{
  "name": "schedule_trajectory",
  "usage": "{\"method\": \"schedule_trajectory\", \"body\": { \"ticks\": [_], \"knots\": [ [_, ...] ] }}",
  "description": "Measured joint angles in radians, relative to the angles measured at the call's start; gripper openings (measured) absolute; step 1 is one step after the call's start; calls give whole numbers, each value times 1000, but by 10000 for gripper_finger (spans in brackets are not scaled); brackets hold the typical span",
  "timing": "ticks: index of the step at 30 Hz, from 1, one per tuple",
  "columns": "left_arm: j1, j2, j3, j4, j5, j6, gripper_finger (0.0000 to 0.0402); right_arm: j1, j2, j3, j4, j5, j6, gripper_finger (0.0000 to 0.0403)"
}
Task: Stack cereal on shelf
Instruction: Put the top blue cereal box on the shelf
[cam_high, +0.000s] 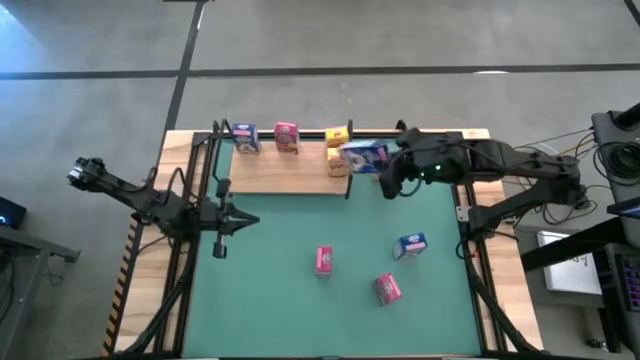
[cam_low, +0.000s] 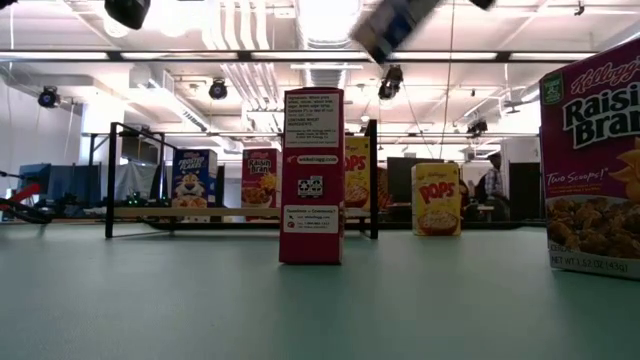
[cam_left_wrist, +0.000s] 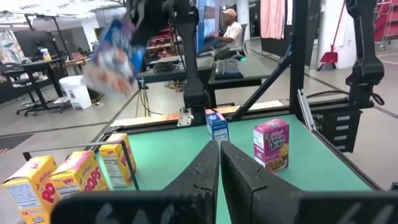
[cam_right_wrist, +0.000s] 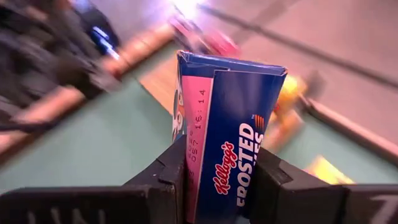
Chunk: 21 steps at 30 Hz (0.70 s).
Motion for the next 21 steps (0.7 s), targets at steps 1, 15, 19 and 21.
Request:
{"method": "schedule_trajectory", "body": {
  "ticks": [1, 15, 19, 21],
  "knots": [
    [0, -4, 0, 0, 0, 3, 0, 4, 0, 1, 63, -4, -36, 99],
    [0, -56, -3, 29, -102, 36, 0, -45, 328, 110, 373, -164, -422, 99],
    [0, -56, -5, 28, -102, 27, 0, -57, 474, 232, 336, -165, -532, 100],
    [0, -56, -6, 27, -102, 26, 0, -66, 549, 303, 287, -165, -569, 100]
  ]
}}
